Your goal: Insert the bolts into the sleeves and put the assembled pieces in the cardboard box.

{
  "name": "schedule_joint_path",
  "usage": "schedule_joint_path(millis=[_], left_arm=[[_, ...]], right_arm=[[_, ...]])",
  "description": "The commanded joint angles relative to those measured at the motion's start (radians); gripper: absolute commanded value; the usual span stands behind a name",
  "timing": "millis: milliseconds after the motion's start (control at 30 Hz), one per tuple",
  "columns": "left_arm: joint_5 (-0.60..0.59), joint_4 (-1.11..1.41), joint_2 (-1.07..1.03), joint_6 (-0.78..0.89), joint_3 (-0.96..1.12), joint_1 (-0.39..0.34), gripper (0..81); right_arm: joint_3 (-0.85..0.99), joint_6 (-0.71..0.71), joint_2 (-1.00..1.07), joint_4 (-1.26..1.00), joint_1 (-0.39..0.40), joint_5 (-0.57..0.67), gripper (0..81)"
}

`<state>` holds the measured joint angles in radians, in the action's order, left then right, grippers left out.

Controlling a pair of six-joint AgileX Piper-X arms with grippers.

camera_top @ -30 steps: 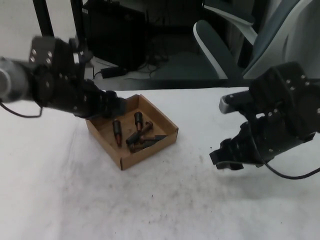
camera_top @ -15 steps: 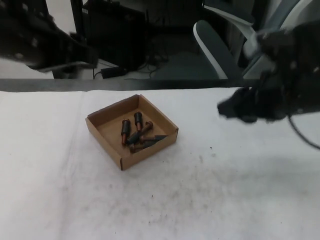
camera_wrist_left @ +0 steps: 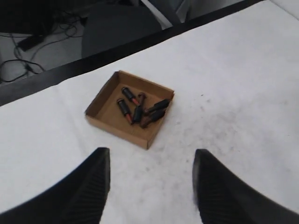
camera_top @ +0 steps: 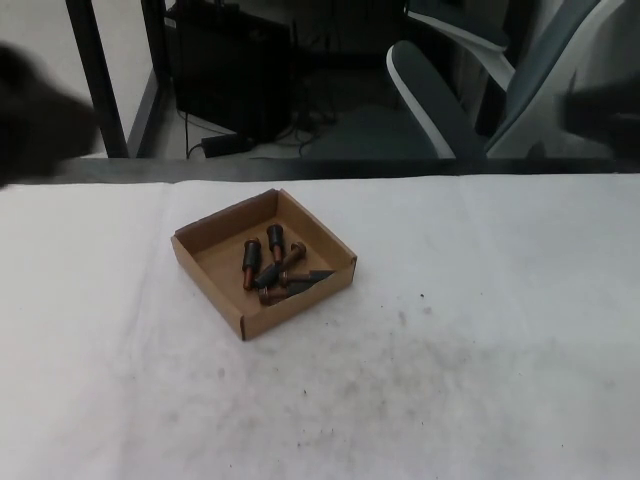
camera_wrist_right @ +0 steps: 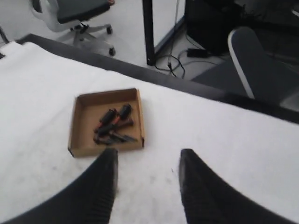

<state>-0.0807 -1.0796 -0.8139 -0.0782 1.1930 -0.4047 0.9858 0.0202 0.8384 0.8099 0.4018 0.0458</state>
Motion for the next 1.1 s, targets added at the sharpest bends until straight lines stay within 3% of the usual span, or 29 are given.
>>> schedule_joint_path(millis=[0, 367, 633, 1067], left_arm=[[0.132, -0.141, 0.106, 0.011, -0.003, -0.016, 50.6], [0.163, -0.355, 0.465, 0.202, -0.121, -0.016, 50.3], [0.169, -0.466, 0.603, 0.236, -0.131, -0.012, 47.6], [0.121, -0.468, 0.814, 0.345, -0.360, -0.012, 47.6]], right_arm=[[0.000, 0.005, -0.017, 0.062, 0.004, -0.015, 40.2], [-0.068, 0.141, -0.256, 0.259, 0.065, -0.097, 40.2], [-0.121, 0.194, -0.429, 0.431, 0.066, -0.071, 40.2], [-0.376, 0.251, -0.677, 0.321, 0.066, 0.005, 40.2]])
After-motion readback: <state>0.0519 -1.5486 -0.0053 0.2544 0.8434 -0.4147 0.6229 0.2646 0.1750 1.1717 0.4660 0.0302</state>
